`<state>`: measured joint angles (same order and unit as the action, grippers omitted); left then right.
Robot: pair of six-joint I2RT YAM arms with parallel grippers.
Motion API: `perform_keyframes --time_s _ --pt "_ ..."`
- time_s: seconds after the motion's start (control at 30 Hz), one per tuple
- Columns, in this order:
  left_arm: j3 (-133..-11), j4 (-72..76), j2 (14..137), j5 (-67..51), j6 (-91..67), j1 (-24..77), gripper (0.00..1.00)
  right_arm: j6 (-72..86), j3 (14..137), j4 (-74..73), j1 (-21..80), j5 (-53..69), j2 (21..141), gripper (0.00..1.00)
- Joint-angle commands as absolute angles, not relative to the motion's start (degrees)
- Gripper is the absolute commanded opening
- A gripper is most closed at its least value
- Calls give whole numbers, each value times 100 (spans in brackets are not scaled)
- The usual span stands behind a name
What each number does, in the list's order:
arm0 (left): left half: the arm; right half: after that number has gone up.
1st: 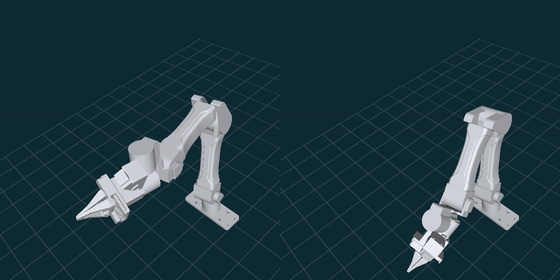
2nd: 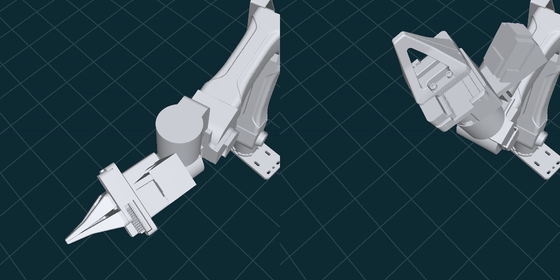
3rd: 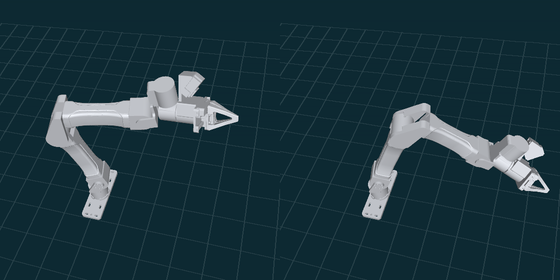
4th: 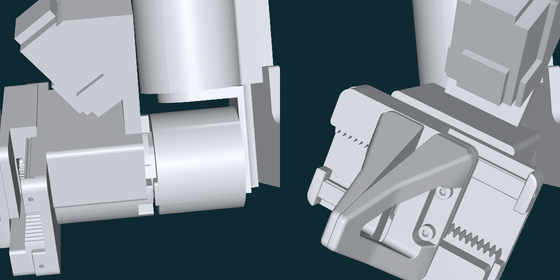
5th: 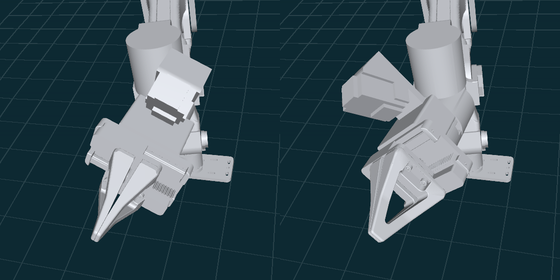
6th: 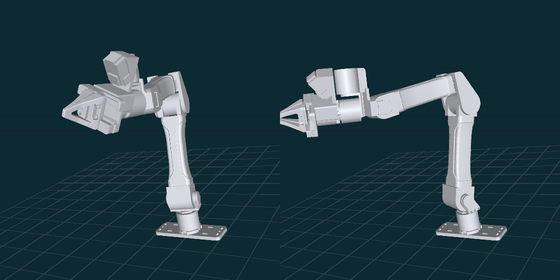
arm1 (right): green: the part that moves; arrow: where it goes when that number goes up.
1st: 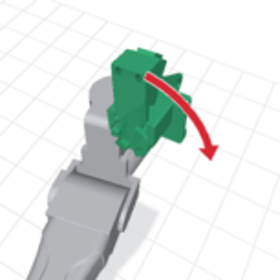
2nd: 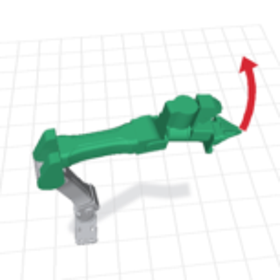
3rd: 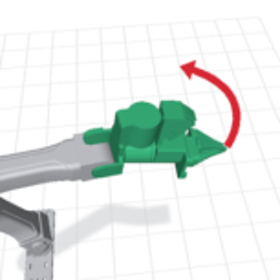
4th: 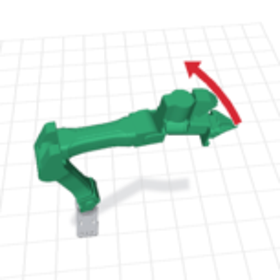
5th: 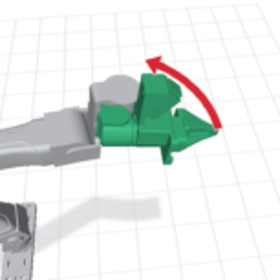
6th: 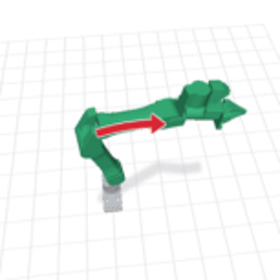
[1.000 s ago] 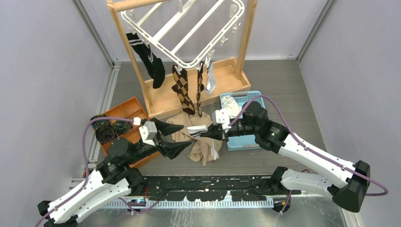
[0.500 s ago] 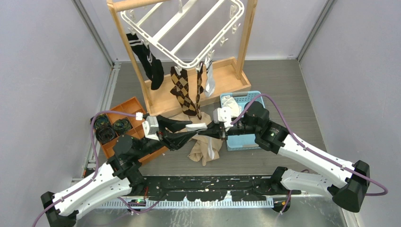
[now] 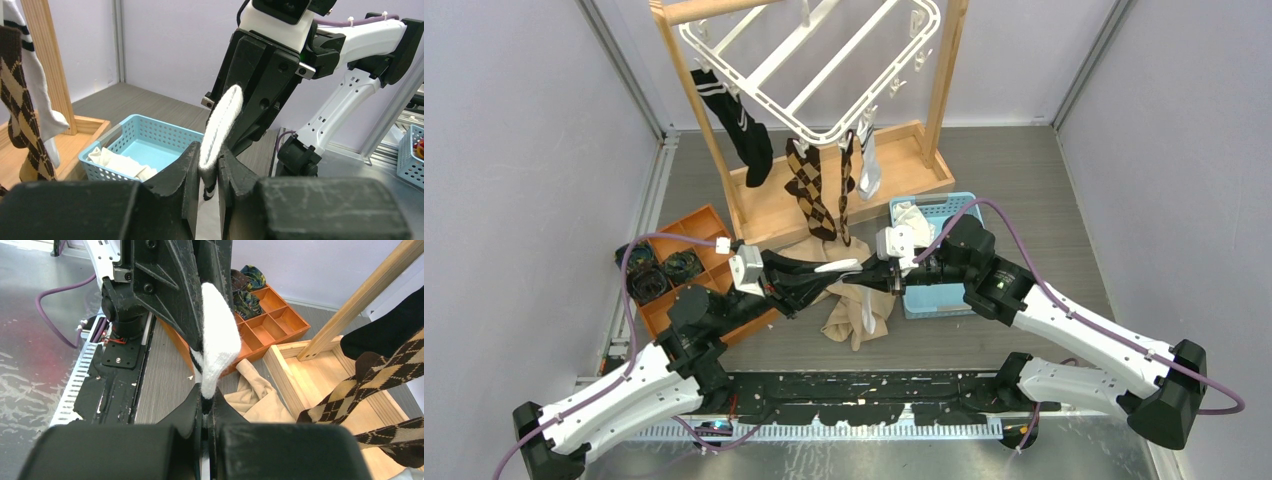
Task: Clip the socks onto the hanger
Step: Pick up the sock from the bin.
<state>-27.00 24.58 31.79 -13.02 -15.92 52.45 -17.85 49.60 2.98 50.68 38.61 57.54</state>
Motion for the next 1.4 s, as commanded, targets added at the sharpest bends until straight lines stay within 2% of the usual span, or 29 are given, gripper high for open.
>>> perform_keyframes --time_s 0.0,0.1,0.17,0.23,0.27,0.3,0.37,0.43,0.5,0.57,1.07,1.37 --pt "-2730 2741 3119 -1165 -1581 5250 21 -1768 4942 635 5085 3773 5566 1" --pt "-2721 2769 3138 -1156 -1611 5252 19 -1742 4922 676 5091 3756 5555 1" --pt "-2701 2838 3130 -1125 -1628 5255 14 -1714 4899 690 5090 3744 5542 1" --pt "-2689 2877 3121 -1107 -1630 5247 2 -1669 4875 713 5089 3731 5531 1" --pt "-2696 2874 3122 -1128 -1628 5249 1 -1625 4864 735 5096 3697 5528 2" --pt "-2700 2870 3120 -1163 -1595 5247 0 -1573 4850 776 5089 3666 5524 5" --pt "-2797 2690 3129 -1291 -1428 5249 0 -1455 4816 861 5085 3541 5495 32" --pt "-3033 2134 3122 -1429 -980 5254 0 -1329 4743 1044 5081 3445 5432 49" --pt "-3303 1479 3129 -1489 -515 5248 0 -1281 4708 1160 5085 3462 5364 56" --pt "-3499 1053 3137 -1487 -179 5248 0 -1267 4747 1128 5087 3553 5380 57" --pt "-3894 529 3490 -1432 408 5251 0 -1072 4966 1364 5084 3578 5531 48" --pt "-3874 642 3514 -1293 289 5247 0 -1075 5060 1316 5084 3781 5680 5"
